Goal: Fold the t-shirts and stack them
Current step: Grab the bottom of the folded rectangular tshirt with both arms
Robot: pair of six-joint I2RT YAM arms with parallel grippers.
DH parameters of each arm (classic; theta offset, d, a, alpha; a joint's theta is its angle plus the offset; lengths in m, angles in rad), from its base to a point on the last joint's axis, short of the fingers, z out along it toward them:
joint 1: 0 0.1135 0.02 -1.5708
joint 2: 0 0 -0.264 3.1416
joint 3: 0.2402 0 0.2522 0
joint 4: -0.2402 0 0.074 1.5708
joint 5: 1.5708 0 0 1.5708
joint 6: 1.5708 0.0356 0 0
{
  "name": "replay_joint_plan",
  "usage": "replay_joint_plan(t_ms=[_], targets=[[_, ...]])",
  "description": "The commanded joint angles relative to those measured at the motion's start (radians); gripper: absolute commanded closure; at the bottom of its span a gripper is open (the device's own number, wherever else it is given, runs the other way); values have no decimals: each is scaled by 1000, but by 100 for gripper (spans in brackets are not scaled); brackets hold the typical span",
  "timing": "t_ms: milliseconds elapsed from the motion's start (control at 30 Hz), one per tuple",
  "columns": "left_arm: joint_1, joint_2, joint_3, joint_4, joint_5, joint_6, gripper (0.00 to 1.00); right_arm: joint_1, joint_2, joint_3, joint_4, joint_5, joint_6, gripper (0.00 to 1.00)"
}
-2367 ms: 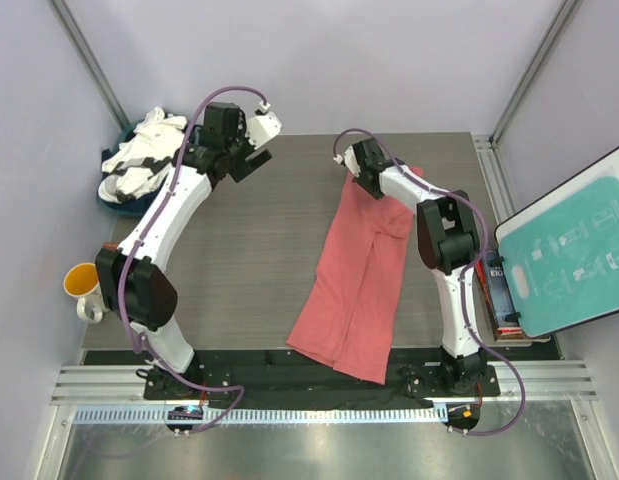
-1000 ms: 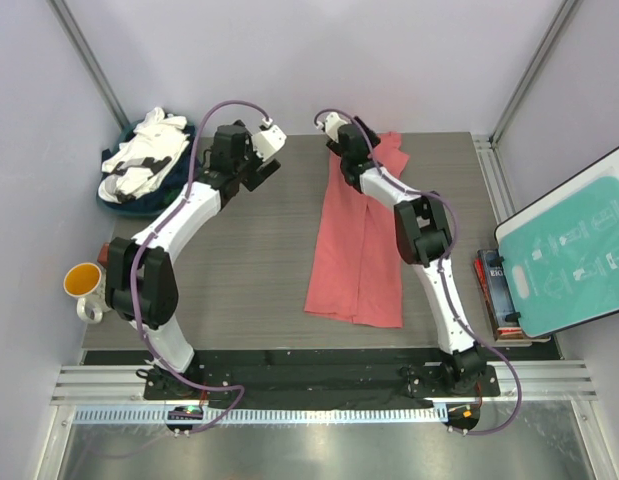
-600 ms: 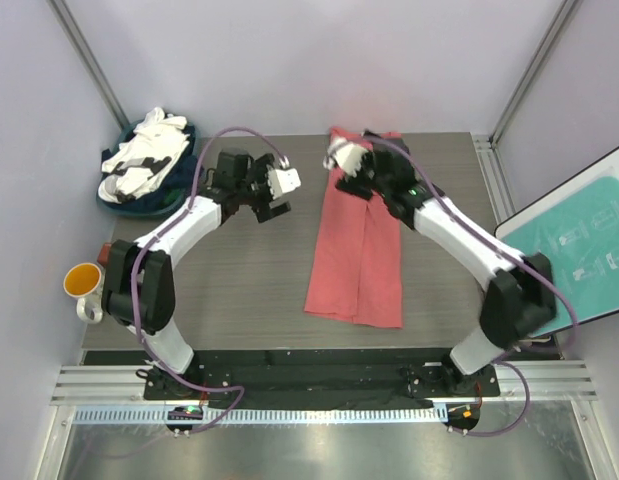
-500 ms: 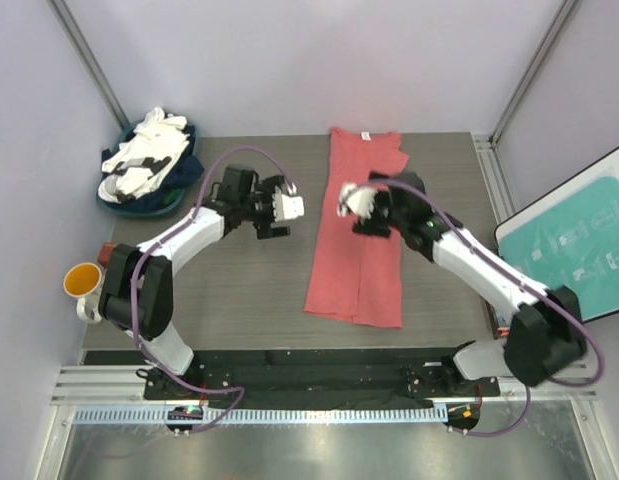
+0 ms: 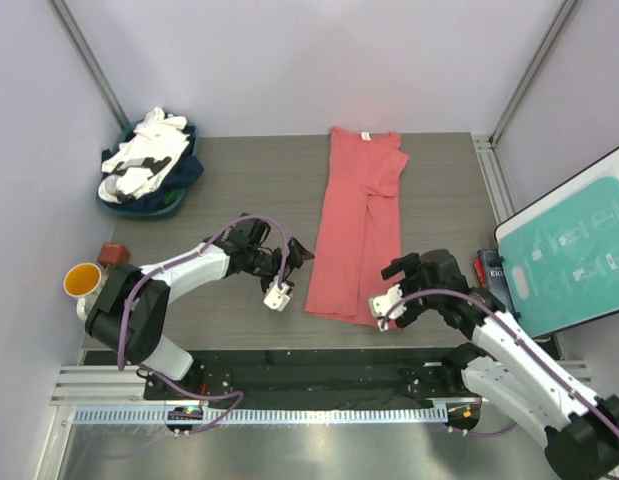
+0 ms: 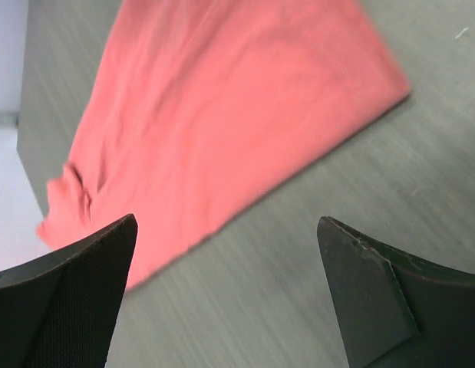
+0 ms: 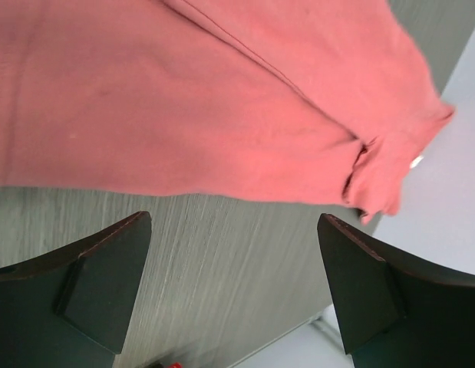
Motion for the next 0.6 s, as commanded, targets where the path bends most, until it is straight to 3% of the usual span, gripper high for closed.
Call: replay_joint_plan(t_ms=[0,133,233,400,567], targets=[[-33,10,14,-152,130,385,0,-2,-174,-93,-208,-101,-185,5],[-63,38,5,-179,128,473,0,-2,-385,-187,-269,-124,-262,4],[-86,46,-6,-182,130,494,0,-2,-421,-222,-302,-118,-260,5],[-109,60,-17,-185,128,504,0,-2,-385,-231,-313,-138,-254,19],[-122,95,-10,-185,122,522,0,-2,-290,-254,-219,-148,-249,23]])
